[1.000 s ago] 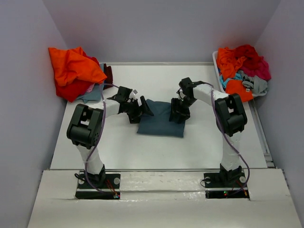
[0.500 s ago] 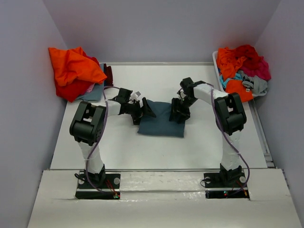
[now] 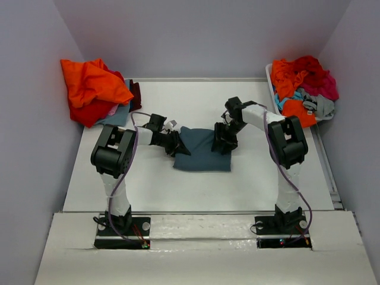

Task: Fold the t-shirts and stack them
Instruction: Neatly place the folded tshirt to the corner

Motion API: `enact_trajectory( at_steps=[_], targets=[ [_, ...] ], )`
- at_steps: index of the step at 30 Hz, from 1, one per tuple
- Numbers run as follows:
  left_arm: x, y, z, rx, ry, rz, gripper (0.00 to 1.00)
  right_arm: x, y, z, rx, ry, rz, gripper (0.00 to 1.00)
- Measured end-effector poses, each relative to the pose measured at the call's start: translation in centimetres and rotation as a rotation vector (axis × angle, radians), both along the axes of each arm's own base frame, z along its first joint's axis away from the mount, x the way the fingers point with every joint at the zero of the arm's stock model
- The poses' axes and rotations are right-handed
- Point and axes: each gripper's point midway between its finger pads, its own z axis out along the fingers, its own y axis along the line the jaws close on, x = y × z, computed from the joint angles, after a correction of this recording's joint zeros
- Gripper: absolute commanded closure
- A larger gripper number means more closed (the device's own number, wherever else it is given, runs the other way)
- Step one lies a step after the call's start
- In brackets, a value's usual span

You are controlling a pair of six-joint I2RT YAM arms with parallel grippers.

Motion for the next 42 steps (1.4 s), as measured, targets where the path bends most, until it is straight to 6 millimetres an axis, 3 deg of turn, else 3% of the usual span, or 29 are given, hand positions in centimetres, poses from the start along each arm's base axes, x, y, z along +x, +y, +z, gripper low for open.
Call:
enact_trajectory(
  at_steps=[2, 9, 15, 21, 25, 33, 42],
  targets=[
    [0.0, 0.0, 0.0, 0.001, -0.001, -0.001, 0.94, 0.0, 0.0, 0.0, 0.0, 0.0, 0.0, 0.37],
    [0.1, 0.0, 0.0, 0.009, -0.008, -0.007, 0.94, 0.0, 0.0, 0.0, -0.001, 0.0, 0.0, 0.37],
    [1.2, 0.1, 0.2, 0.078, -0.065, -0.025, 0.94, 0.4, -0.5, 0.6, -0.036, -0.055, -0.007, 0.2],
    [2.6, 0.4, 0.5, 0.156, -0.137, -0.039, 0.94, 2.3, -2.3, 4.0, -0.139, -0.243, -0.042, 0.18],
    [4.0, 0.8, 1.7, 0.206, -0.204, -0.039, 0.94, 3.4, -3.2, 6.4, -0.177, -0.337, -0.085, 0.18],
    [7.7, 1.5, 7.5, 0.303, -0.426, -0.015, 0.94, 4.4, -4.6, 8.3, -0.24, -0.409, -0.17, 0.18],
    [12.8, 4.2, 15.0, 0.551, -0.687, 0.076, 0.94, 3.9, -5.1, 7.2, -0.27, -0.383, -0.198, 0.17]
  ],
)
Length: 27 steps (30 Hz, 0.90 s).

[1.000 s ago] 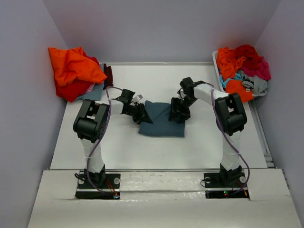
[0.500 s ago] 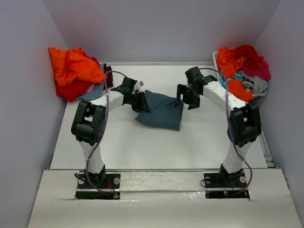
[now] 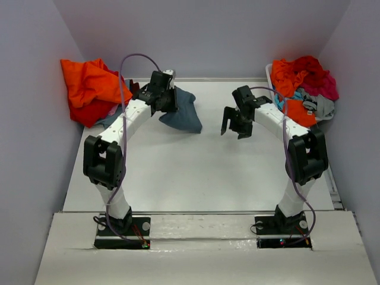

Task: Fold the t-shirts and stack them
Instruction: Neatly place the folded tshirt to the corner

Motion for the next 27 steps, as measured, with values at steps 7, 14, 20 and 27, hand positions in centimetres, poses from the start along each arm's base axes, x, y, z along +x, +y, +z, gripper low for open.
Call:
enact_trajectory(
  at_steps=[7, 14, 20, 27],
  targets=[
    [3.0, 4.2, 5.2, 0.188, -0.165, 0.159, 0.94, 0.0, -0.3, 0.0, -0.014, -0.006, -0.006, 0.17],
    [5.1, 8.4, 11.4, 0.281, -0.302, 0.327, 0.95, -0.8, -0.6, 0.1, -0.017, 0.0, -0.007, 0.17],
    [8.2, 12.3, 14.9, 0.288, -0.369, 0.446, 0.95, -1.7, -1.0, -0.3, -0.024, 0.019, -0.007, 0.17],
    [11.9, 16.7, 14.4, 0.301, -0.361, 0.542, 0.95, -2.2, -1.2, -0.7, -0.031, 0.037, -0.007, 0.17]
  ],
)
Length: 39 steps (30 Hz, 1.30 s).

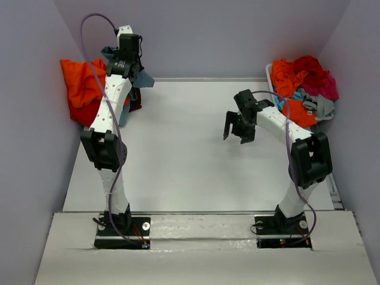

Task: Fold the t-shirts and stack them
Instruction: Neatly place the folded tshirt to the corner

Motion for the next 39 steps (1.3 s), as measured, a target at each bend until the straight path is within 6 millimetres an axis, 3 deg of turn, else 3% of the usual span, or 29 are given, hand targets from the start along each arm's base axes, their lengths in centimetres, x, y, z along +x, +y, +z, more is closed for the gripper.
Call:
enact_trajectory(
  at_steps=[4, 6, 10, 13, 17, 22, 28, 29, 34, 37, 39],
  targets=[
    [1.2, 1.5, -0.6, -0.008, -0.004, 0.027, 0.95, 0.0, 0.0, 0.0, -0.002, 0.001, 0.0, 0.17],
    [1.9, 2.1, 0.0, -0.019, -0.033, 0.036, 0.95, -0.1, -0.1, 0.0, -0.003, 0.003, -0.001, 0.17],
    [2.8, 2.8, 3.4, -0.036, -0.138, 0.047, 0.95, -0.2, -0.2, -0.1, -0.008, 0.007, -0.002, 0.17],
    [3.1, 3.4, 7.1, -0.046, -0.259, 0.065, 0.95, -0.3, -0.3, -0.1, -0.012, 0.011, -0.003, 0.17],
    [1.9, 4.2, 11.0, -0.022, -0.363, 0.089, 0.95, -0.5, -0.4, -0.1, -0.018, 0.02, -0.004, 0.17],
    [-1.4, 6.1, 17.7, 0.038, -0.521, 0.148, 0.95, -0.5, -0.4, -0.2, -0.022, 0.027, -0.004, 0.17],
    [-4.8, 10.5, 23.8, 0.099, -0.658, 0.277, 0.95, 0.0, -0.2, -0.5, -0.027, 0.035, 0.001, 0.17],
    [-5.4, 12.5, 24.7, 0.102, -0.684, 0.317, 0.95, 0.1, -0.2, -0.5, -0.03, 0.039, 0.003, 0.17],
    [-6.7, 19.3, 25.1, 0.097, -0.717, 0.444, 0.95, 0.8, 0.0, -0.8, -0.041, 0.053, 0.017, 0.17],
    [-6.6, 21.4, 24.7, 0.081, -0.725, 0.461, 0.95, 1.1, 0.1, -1.2, -0.05, 0.07, 0.025, 0.17],
    [-5.1, 21.7, 24.1, 0.052, -0.737, 0.416, 0.95, 1.5, 0.2, -1.4, -0.052, 0.075, 0.027, 0.18]
  ],
)
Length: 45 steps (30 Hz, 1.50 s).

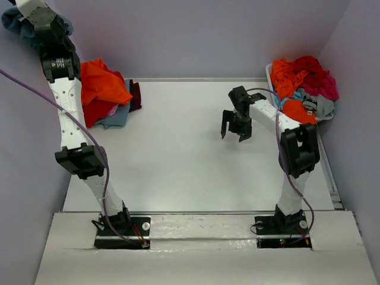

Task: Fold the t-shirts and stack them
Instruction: Neatly place the folded tshirt to the corner

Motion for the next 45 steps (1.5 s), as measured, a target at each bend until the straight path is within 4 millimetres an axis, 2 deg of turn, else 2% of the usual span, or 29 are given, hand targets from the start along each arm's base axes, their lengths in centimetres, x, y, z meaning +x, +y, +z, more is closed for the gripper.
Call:
enact_trajectory(
  at_steps=[3, 5, 6, 8, 10, 12, 14, 16, 21, 25, 27, 31, 34, 40, 45],
  targets=[
    [3.7, -0.7, -2.1, -0.019, 0.006, -0.11, 0.95, 0.3, 0.1, -0.3, -0.005, 0.014, 0.002, 0.18],
    [7.1, -1.4, -5.7, -0.05, 0.055, -0.198, 0.95, 0.3, 0.1, -0.3, -0.006, 0.017, 0.002, 0.18],
    [9.3, -2.0, -9.6, -0.091, 0.107, -0.256, 0.95, 0.4, 0.2, -0.3, -0.006, 0.018, 0.002, 0.18],
    [11.8, -3.2, -17.2, -0.167, 0.232, -0.329, 0.95, 0.3, 0.2, -0.4, -0.005, 0.024, 0.004, 0.18],
    [13.1, -4.6, -26.0, -0.268, 0.375, -0.389, 0.94, 0.1, 0.3, -0.6, -0.004, 0.034, 0.005, 0.18],
    [13.1, -6.3, -34.5, -0.371, 0.513, -0.436, 0.95, 0.1, 0.3, -1.0, -0.003, 0.047, 0.006, 0.18],
    [13.1, -7.6, -38.9, -0.421, 0.581, -0.465, 0.95, 0.0, 0.4, -1.5, -0.005, 0.06, 0.007, 0.18],
    [13.9, -8.4, -38.7, -0.418, 0.581, -0.489, 0.95, -0.1, 0.4, -1.8, -0.006, 0.071, 0.007, 0.18],
    [15.1, -9.5, -31.9, -0.338, 0.48, -0.526, 0.95, -0.2, 0.5, -2.2, -0.005, 0.085, 0.01, 0.18],
    [14.1, -9.4, -29.0, -0.311, 0.448, -0.516, 0.95, -0.1, 0.9, -2.1, 0.002, 0.082, 0.017, 0.18],
    [13.6, -9.2, -28.5, -0.304, 0.442, -0.506, 0.95, -0.2, 0.9, -2.1, 0.005, 0.084, 0.018, 0.18],
    [11.2, -9.0, -28.9, -0.297, 0.465, -0.472, 0.95, -0.2, 1.0, -2.1, 0.007, 0.085, 0.019, 0.18],
    [10.8, -8.8, -27.8, -0.274, 0.446, -0.465, 0.95, -0.2, 1.0, -2.1, 0.007, 0.085, 0.02, 0.18],
    [9.7, -8.7, -23.6, -0.218, 0.361, -0.458, 0.95, -0.2, 1.0, -2.1, 0.005, 0.084, 0.022, 0.18],
    [9.1, -8.6, -18.6, -0.168, 0.267, -0.456, 0.95, -0.2, 0.9, -2.1, 0.004, 0.086, 0.022, 0.18]
  ],
)
